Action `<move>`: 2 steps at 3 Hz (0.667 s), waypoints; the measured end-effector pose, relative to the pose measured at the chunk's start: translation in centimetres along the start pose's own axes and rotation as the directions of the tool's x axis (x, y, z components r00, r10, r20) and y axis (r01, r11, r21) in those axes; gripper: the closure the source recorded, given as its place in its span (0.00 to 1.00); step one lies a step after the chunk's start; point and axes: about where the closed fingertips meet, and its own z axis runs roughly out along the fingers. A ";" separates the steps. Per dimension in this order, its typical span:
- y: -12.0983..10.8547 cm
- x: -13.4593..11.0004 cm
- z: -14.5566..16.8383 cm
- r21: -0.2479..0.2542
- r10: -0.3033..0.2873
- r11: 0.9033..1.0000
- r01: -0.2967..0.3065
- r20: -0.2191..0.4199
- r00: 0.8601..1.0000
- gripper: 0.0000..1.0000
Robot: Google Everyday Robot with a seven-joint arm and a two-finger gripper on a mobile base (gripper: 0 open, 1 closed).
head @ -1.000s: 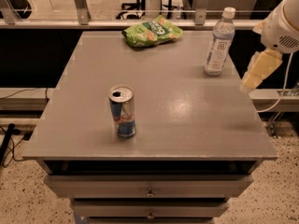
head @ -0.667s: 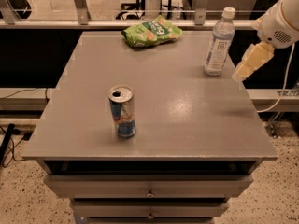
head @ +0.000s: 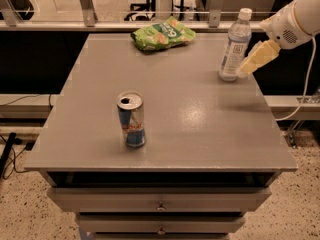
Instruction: Knock blue plastic bottle over
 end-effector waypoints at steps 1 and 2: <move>-0.8 -0.4 2.7 -0.054 0.077 0.996 -0.072 0.091 0.993 0.00; -1.1 -0.9 4.2 -0.095 0.123 0.989 -0.110 0.147 0.981 0.00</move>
Offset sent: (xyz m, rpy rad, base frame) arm 0.0475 0.0185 -0.0261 0.3030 0.0296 0.0060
